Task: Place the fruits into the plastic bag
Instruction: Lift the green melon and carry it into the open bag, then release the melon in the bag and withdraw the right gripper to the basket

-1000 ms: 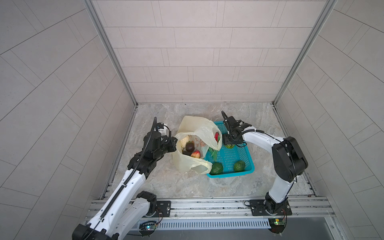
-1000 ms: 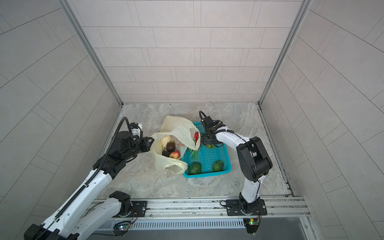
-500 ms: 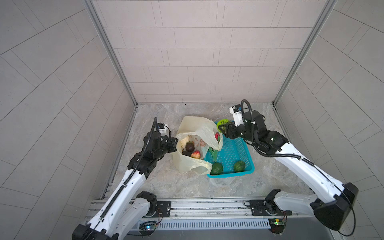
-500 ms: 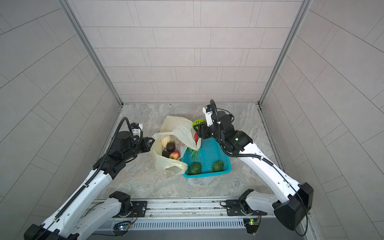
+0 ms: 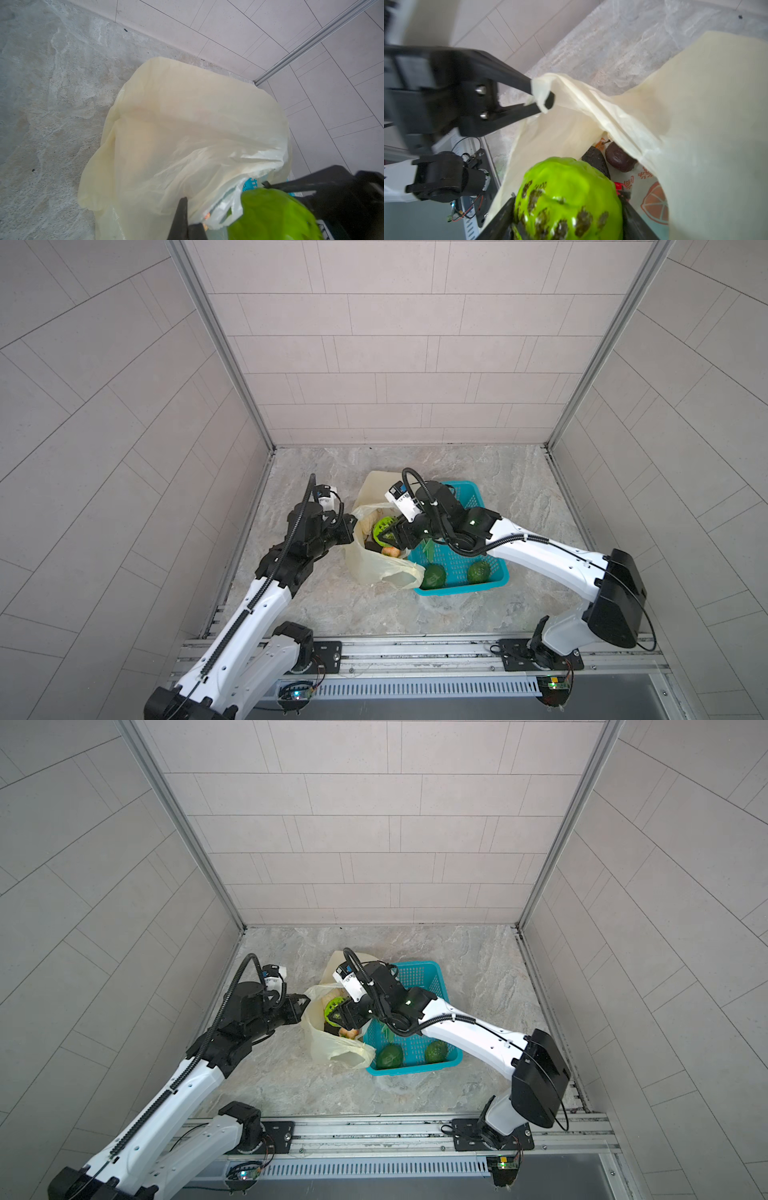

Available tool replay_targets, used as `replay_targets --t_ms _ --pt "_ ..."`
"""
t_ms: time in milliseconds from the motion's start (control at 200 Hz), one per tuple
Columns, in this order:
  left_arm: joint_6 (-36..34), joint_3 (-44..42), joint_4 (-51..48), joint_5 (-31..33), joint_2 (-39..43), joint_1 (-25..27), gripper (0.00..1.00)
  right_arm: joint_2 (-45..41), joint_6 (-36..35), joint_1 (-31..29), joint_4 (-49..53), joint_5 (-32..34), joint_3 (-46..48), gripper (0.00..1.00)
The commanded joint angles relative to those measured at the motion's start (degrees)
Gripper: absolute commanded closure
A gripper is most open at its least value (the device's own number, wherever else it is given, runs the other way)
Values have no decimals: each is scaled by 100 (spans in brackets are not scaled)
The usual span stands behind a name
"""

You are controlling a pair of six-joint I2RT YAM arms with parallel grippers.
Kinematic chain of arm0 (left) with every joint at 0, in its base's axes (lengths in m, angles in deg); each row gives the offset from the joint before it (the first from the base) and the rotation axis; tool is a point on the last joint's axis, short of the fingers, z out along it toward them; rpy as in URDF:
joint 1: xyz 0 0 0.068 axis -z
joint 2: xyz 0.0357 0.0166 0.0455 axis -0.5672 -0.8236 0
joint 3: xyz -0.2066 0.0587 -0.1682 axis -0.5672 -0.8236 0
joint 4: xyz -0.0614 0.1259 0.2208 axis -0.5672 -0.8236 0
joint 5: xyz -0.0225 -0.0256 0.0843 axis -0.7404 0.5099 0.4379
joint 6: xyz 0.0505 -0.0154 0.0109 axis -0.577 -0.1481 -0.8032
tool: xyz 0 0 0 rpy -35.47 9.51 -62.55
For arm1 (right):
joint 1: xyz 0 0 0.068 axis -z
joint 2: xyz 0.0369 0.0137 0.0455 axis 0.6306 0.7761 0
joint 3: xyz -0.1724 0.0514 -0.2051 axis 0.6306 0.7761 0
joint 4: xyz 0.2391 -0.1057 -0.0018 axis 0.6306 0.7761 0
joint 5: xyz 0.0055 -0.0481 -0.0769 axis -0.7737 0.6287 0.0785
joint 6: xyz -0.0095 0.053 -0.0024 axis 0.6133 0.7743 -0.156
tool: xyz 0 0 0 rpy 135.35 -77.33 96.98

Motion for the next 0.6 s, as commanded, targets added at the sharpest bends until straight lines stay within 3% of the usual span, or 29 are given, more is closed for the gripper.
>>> replay_targets --t_ms 0,285,495,596 --pt "-159 114 -173 52 187 35 100 199 -51 21 26 211 -440 59" --pt "-133 100 -191 44 231 37 100 1472 -200 65 956 1084 -1411 57" --pt "15 207 -245 185 130 37 100 2300 -25 524 1266 1431 -2174 55" --pt "86 210 -244 233 61 54 100 2620 -32 684 1550 1567 -2543 47"
